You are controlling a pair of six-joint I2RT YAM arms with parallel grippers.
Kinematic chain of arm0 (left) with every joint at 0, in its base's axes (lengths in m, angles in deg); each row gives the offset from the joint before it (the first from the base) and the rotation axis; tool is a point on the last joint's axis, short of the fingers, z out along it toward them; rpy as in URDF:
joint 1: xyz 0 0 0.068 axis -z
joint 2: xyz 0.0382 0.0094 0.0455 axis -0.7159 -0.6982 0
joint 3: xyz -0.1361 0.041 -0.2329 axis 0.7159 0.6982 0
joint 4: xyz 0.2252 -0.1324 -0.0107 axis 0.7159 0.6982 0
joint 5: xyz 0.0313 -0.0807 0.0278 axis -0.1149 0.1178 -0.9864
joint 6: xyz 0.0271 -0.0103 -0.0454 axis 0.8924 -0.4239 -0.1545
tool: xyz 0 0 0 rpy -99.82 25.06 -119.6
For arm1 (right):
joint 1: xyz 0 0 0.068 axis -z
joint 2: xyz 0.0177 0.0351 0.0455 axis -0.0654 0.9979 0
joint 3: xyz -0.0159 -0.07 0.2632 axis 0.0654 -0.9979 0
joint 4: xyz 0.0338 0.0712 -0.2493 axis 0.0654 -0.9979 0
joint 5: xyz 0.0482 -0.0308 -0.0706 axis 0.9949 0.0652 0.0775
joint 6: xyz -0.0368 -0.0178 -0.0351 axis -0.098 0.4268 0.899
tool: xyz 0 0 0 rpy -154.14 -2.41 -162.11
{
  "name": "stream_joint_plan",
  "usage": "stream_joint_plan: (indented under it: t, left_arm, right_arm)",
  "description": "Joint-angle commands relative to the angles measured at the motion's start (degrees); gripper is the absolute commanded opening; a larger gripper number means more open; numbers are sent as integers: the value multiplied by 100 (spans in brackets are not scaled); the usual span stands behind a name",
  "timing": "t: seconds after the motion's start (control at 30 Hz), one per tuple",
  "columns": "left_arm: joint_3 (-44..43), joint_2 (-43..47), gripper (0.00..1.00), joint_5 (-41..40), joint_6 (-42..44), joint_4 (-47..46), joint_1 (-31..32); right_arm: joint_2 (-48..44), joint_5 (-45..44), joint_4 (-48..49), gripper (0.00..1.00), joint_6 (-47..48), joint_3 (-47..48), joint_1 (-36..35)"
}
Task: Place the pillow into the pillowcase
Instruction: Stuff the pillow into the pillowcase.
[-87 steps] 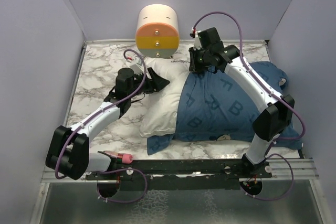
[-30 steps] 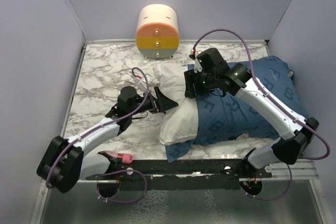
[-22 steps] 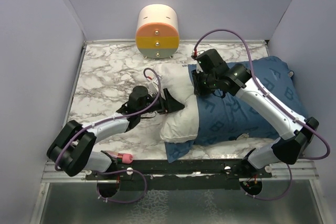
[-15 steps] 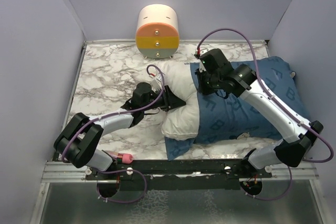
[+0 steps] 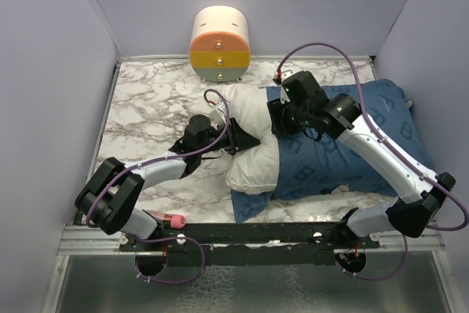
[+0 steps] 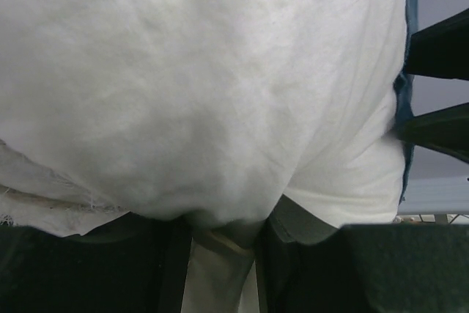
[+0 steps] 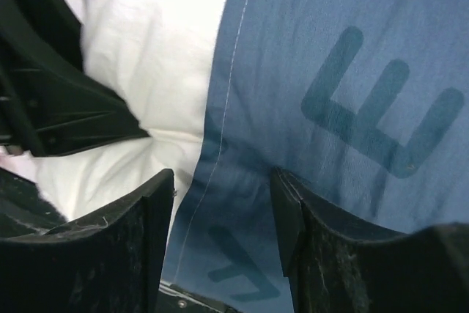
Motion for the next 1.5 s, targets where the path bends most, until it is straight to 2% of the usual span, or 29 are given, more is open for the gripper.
stream_joint_plan:
  t: [0.0,0.03,0.07,0.17,0.23,0.47,0.6,0.73,0.83,0.9,0.97,1.1,1.2,1.47]
  left_arm:
    - [-45,75,37,145,31,-552,14]
    - [-45,76,37,158,44,-561,15]
    - [-44,90,37,169,53,-565,14]
    - [-21,120,36,175,129,-613,14]
    - [11,114,35,177,176,-683,15]
    - [-169,-134,35,331,210,-1053,14]
    - [-330,-199,35,391,270,-1090,14]
    - [-338,-234,35,422,217,-1250,14]
    - [-306,-362,34,456,-67,-1778,20]
    - [-334,-513,32,489,-410,-2443,23]
    - [-466,-669,28,556,-722,-3034,31]
    - [-749,-630,25,574,-979,-3608,37]
    - [-595,-144,24,499,-778,-3464,31]
    - [781,1310,21,-247,-420,-2799,99]
  right_arm:
    - [220,-258,176,55,64,-577,-10]
    - [263,-191,240,53,44,-665,-10]
    - [305,-101,288,45,10,-734,-17]
    - [221,343,660,12,-11,-779,-19]
    - [145,784,962,4,-6,-650,-18]
    - [100,3074,2548,1,-651,-637,-19]
    - [198,3195,2657,5,-795,-797,-19]
    - [149,3062,2633,1,-839,-979,-19]
    - [137,3509,3216,1,-1210,-1250,-19]
    - [275,3827,3807,1,-1483,-1309,-19]
    - [600,3909,4059,1,-1546,-976,-19]
    - [1362,3826,3992,1,-1487,457,64]
    - [1630,3799,4080,1,-1576,1087,158]
    - [2234,4047,4478,1,-1845,1706,306]
